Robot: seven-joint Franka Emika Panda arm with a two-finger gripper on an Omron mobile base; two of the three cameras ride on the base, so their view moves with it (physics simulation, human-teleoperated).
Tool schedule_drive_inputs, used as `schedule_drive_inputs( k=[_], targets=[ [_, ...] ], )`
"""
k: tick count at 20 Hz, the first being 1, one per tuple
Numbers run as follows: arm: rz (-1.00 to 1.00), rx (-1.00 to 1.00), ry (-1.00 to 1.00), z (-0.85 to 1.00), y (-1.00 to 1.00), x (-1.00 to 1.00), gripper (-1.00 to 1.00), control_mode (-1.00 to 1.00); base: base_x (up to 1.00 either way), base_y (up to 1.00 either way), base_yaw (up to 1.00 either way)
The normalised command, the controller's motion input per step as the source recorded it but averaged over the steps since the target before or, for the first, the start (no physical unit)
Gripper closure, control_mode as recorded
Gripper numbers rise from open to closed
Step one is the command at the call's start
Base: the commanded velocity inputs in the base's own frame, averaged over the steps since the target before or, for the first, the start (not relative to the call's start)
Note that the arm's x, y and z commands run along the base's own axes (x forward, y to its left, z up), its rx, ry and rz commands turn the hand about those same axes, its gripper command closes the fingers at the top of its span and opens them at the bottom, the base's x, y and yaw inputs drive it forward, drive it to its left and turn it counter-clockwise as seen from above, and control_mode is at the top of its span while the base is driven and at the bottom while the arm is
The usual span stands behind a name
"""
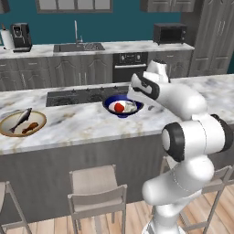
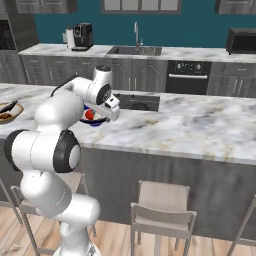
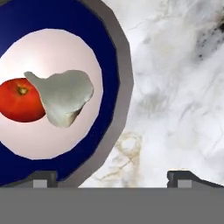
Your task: Place the bowl with the garlic and tomato on the second highest shelf of the fridge. Place the bowl with the fish and chicken drumstick on the top shelf of the fridge.
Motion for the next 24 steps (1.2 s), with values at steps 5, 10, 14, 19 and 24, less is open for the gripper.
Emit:
schedule_drive_inputs(
  k=[5, 10, 14, 19, 24],
  targets=[
    [-0.13, 0.0, 0.0, -0.46, 0.15, 0.5, -1.0, -1.0, 0.0, 0.0, 0.0],
    [-0.12, 0.0, 0.0, -0.33, 0.17, 0.48, -1.0, -1.0, 0.0, 0.0, 0.0],
    [-0.06, 0.0, 0.01, -0.38, 0.0, 0.01, -1.0, -1.0, 0.0, 0.0, 0.0],
    [0.0, 0.0, -0.02, -0.14, 0.0, -0.35, -1.0, -1.0, 0.0, 0.0, 0.0],
    [0.0, 0.0, -0.01, 0.0, 0.08, -0.2, -1.0, -1.0, 0.0, 0.0, 0.0]
  ],
)
